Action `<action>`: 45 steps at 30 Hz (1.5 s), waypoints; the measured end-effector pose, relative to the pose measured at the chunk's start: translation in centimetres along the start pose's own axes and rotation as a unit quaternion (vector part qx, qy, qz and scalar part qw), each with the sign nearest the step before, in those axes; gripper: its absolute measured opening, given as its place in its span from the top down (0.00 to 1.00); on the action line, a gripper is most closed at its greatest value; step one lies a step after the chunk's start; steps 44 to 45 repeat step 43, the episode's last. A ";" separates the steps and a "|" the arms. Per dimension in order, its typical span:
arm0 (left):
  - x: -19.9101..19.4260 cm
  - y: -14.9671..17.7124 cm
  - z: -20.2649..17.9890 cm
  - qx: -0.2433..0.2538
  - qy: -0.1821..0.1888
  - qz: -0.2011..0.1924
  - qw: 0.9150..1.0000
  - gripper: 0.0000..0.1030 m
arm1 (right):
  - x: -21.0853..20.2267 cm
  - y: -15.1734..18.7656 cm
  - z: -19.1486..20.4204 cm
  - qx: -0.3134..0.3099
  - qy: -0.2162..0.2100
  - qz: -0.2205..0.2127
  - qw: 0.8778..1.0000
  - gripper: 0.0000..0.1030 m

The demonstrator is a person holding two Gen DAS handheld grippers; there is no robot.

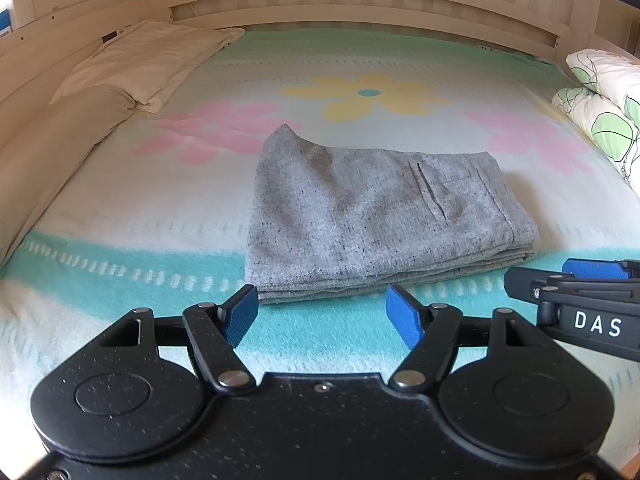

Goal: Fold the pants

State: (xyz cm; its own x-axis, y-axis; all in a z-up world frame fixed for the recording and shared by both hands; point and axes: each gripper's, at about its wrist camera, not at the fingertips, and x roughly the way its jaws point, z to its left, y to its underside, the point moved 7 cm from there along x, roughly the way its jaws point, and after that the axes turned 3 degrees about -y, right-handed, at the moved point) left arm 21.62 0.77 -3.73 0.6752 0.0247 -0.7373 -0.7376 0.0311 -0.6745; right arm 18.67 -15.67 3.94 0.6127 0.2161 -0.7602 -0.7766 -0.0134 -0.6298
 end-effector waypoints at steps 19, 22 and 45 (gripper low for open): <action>0.2 0.2 -0.1 -0.006 0.003 0.010 1.000 0.29 | 0.2 0.2 0.0 -0.001 -0.001 0.002 1.000 0.47; 0.2 0.2 -0.1 -0.006 0.004 0.010 1.000 0.29 | 0.2 0.2 0.1 0.000 0.000 0.002 1.000 0.47; 0.4 0.3 -0.2 -0.009 0.003 0.014 1.000 0.29 | 0.3 0.4 0.2 -0.002 -0.001 0.006 1.000 0.47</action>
